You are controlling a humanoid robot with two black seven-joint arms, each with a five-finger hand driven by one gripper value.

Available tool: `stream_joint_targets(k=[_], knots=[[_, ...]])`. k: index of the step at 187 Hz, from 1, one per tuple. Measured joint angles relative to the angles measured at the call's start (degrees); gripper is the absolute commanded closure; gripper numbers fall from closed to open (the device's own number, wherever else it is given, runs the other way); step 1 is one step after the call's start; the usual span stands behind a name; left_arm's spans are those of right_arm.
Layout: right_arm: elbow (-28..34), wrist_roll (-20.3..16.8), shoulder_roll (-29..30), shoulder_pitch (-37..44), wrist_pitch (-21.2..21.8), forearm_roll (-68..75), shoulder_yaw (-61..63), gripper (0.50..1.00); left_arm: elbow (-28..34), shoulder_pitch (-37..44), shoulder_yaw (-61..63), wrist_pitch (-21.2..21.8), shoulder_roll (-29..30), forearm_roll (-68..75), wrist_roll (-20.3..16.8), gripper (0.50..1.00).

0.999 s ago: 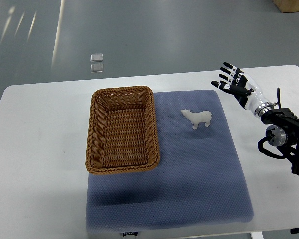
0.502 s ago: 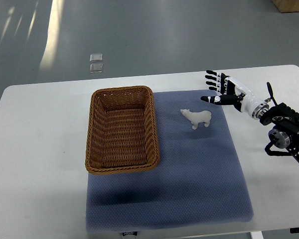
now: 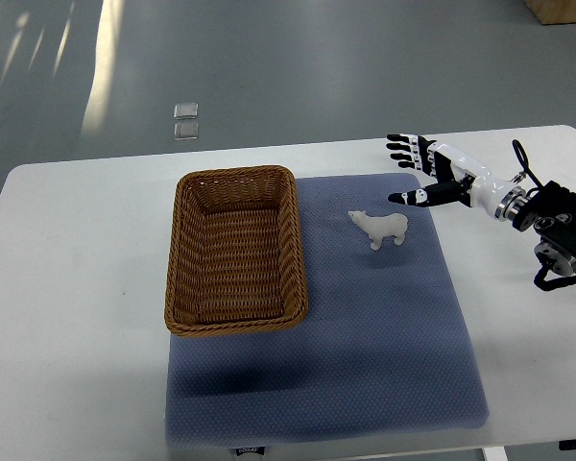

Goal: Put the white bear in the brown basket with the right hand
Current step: 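Move the right hand toward the white polar bear figurine, fingers open, then close the right hand's fingers around the white polar bear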

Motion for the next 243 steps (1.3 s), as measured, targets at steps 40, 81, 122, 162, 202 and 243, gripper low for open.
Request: stream_joint_targets(k=[40,81,122,162,202,243], knots=[[1.1,0.1,-0.3,0.2,0.0,-10.7,-0.8,0.581,0.0,0.0,0.0,0.0,0.0,0.0,0.0,0.500],[1.2,0.1,-0.2,0.2,-0.7,-15.9,-1.5,0.583,0.0,0.0,0.0,0.0,0.0,0.0,0.0,0.500],[1.0,0.1,-0.3,0.2,-2.1,-17.4,-4.0,0.599,0.0,0.0,0.0,0.0,0.0,0.0,0.0,0.500],[0.8,0.1,-0.3,0.5,-6.9,-17.7,-7.8,0.715,0.0,0.0,0.0,0.0,0.0,0.0,0.0,0.500],[0.9,0.1,-0.1,0.6,-8.4,-17.7,-8.2,0.738,0.0,0.1,-0.1,0.0,0.0,0.0,0.0,0.500],[1.0,0.1,0.0,1.6,-8.4,-17.8,-8.3,0.793,-0.1,0.1,-0.1,0.0,0.0,0.0,0.0,0.500]])
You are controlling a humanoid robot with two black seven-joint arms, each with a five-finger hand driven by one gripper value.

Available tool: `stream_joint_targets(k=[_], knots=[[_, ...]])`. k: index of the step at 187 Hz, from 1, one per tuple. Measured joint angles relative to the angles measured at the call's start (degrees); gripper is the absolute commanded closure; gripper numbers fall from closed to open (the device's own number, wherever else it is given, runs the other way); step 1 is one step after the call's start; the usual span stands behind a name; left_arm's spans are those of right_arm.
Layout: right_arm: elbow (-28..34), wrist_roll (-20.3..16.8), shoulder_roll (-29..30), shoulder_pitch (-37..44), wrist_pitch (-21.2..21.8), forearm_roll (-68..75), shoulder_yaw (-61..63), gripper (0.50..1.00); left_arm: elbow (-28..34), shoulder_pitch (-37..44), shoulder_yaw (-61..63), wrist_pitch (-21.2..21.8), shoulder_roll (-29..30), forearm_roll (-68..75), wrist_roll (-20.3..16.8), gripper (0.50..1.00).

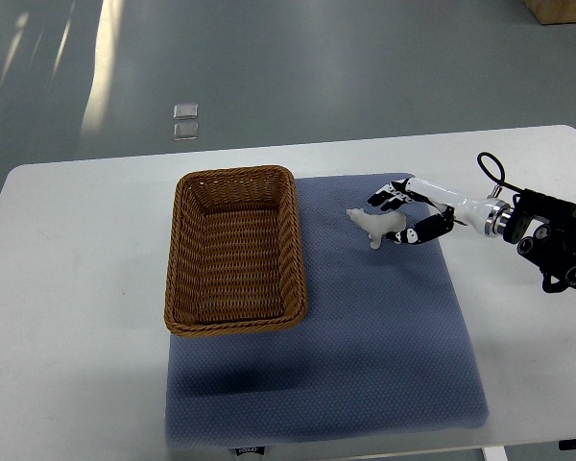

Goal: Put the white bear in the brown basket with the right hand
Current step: 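Close the right hand's fingers around the white polar bear, then lift the bear and carry it over the wicker basket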

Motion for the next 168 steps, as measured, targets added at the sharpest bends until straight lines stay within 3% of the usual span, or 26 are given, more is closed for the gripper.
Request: stream_joint_targets(k=[49,78,93,168], knots=[[0.0,0.0,0.0,0.9,0.1,-0.6,-1.5,0.854,0.0,0.0,-0.1,0.0,0.0,0.0,0.0,0.500],[0.1,0.0,0.0,0.9,0.1,-0.8,-2.6,0.926,0.1,0.1,-0.1,0.0,0.0,0.0,0.0,0.500],[0.1,0.0,0.0,0.9,0.1,-0.8,-3.0,1.000,0.1,0.1,-0.1,0.0,0.0,0.0,0.0,0.500],[0.2,0.0,-0.8,3.0,0.1,-0.6,-2.9,1.000,0.0,0.1,0.0,0.0,0.0,0.0,0.0,0.500]])
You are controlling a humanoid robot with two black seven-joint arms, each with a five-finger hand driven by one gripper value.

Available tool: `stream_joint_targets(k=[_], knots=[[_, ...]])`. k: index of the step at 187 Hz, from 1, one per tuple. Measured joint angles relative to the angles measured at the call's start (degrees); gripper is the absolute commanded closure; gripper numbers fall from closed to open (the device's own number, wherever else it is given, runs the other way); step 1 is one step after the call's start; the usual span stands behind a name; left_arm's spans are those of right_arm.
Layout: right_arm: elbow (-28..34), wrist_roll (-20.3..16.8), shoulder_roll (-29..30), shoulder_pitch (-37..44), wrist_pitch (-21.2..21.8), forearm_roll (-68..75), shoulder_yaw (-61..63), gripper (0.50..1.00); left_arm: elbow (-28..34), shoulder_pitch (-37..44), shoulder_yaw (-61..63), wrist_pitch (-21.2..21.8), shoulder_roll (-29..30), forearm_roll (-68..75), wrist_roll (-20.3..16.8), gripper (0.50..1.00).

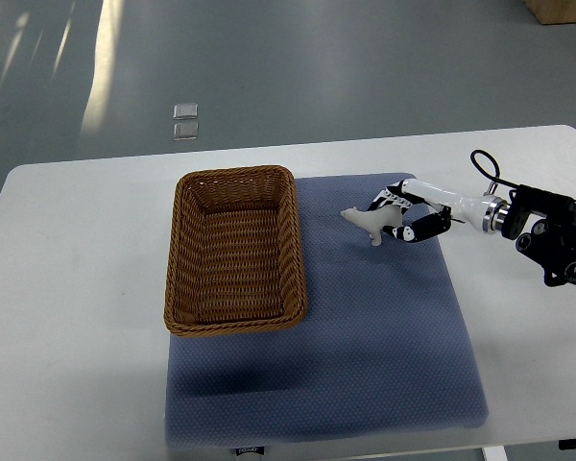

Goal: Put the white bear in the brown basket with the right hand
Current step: 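Lift the bear and carry it over the wicker basket, then lower the bear into the basket and open the right hand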

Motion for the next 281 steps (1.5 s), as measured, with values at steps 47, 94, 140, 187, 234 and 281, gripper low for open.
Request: stream_joint_targets(k=[47,94,140,187,234,281], knots=[[0.2,0.0,-0.1,7.6,0.8,0.6,0.5,1.000,0.0,0.0,0.1,0.0,0.0,0.0,0.0,0.500],[0.2,0.0,7.3,14.7,1.4,-0.3,-1.5,1.000,0.0,0.0,0.1,0.0,0.0,0.1,0.0,0.500],[0.1,0.0,16.4,18.7,0.6,-1.0,-7.7,1.000,-0.4,0.0,0.0,0.0,0.0,0.1,0.0,0.500],[-0.8,-0.3,20.1,18.7,-0.1,-2.5,-10.4,0.814,-0.6,0.0,0.0,0.0,0.0,0.1,0.0,0.500],[-1.8,-0.5,20.2,18.2,-2.9,-2.7,-12.1,0.677,-0.8,0.0,0.1,0.0,0.0,0.1,0.0,0.500],[-1.9,-0.5,20.2,17.2,-4.2,-2.1,-11.5,0.650,-0.7,0.0,0.2,0.0,0.0,0.2,0.0,0.500]])
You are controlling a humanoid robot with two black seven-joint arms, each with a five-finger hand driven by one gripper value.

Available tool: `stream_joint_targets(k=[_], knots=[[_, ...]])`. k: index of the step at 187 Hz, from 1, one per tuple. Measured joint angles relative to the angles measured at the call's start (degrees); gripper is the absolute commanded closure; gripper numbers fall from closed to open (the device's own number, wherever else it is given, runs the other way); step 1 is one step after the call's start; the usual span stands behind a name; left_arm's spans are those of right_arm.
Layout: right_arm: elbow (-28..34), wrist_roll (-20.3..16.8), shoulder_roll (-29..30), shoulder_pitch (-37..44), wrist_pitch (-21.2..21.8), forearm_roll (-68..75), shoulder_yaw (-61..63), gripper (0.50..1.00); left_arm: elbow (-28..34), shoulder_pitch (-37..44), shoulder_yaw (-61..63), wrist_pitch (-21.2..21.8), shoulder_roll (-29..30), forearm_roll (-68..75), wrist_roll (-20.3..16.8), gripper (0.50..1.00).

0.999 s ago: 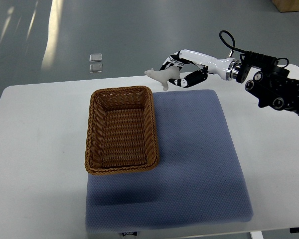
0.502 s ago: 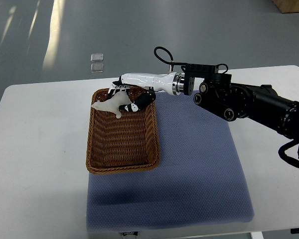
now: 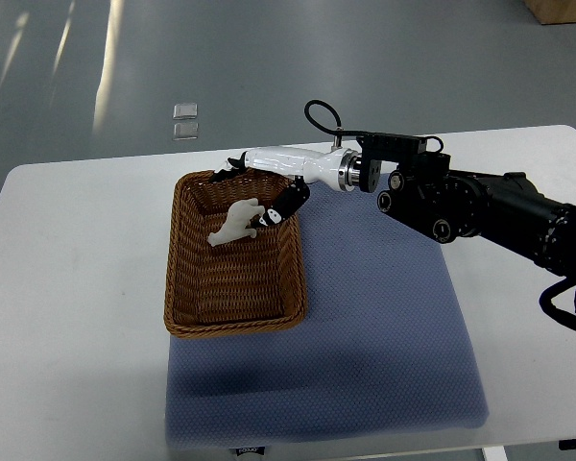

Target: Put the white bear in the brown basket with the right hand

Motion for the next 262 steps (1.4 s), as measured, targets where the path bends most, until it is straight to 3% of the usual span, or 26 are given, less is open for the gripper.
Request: stream_joint_targets(k=[71,128,202,262], knots=[[-0.4,-0.3,-4.3,-6.8,-2.7,5.9,13.5,0.640,0.1,0.0,0.0,0.0,0.0,-0.1,0.0,0.500],[-0.7,-6.1,-10.8,-16.2,-2.8,29.5,26.7,0.640,0.1,-0.1,0.0,0.0,0.0,-0.1,0.0,0.500],[-2.5,-10.8,-12.7,-20.6,-2.8,64.3,28.1,0.593,0.2,-0.1,-0.1,0.0,0.0,-0.1,0.0,0.500],[-2.5,-11.5,-12.6,-21.7,-2.3,69.8,28.2,0.589,0.2,-0.2,0.0,0.0,0.0,-0.1,0.0,0.500]])
